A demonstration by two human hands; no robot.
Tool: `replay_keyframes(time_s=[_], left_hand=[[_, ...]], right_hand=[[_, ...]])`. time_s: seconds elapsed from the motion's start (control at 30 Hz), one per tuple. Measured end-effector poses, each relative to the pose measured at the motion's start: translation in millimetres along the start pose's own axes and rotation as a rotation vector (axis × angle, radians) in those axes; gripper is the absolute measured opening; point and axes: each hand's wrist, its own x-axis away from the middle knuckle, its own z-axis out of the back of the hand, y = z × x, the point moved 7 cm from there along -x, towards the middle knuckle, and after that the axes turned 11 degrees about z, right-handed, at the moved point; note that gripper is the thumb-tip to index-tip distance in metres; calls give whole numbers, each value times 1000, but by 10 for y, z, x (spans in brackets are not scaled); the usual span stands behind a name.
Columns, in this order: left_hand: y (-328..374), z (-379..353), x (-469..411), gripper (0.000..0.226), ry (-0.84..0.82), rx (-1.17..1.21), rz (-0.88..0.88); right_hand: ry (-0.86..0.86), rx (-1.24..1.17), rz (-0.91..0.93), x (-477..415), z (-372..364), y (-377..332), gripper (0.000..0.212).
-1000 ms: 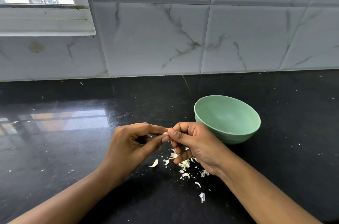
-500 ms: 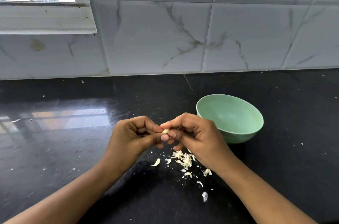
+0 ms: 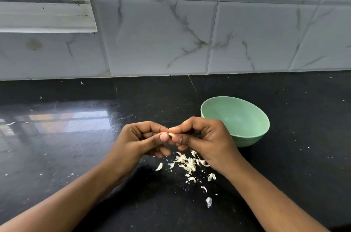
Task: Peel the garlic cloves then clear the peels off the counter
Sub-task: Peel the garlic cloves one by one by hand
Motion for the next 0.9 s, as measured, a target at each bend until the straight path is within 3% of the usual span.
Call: replay_keyframes(time_s=[0.33,0.6,0.73,0.9], left_hand=[[-53,-36,-17,47,-46,128,42],[-56,8,-37,49,-37,166,32],[-41,29,-41,50,-15,151,18],[-48,1,-37,48,-48,135,46]], right_hand=[[106,169,99,0,75,-45,11],[-9,280,71,-9,-8,-8,21],[-1,177,46,-24,17,-22,20],[-13,237,161,-15,-2,-97,16]])
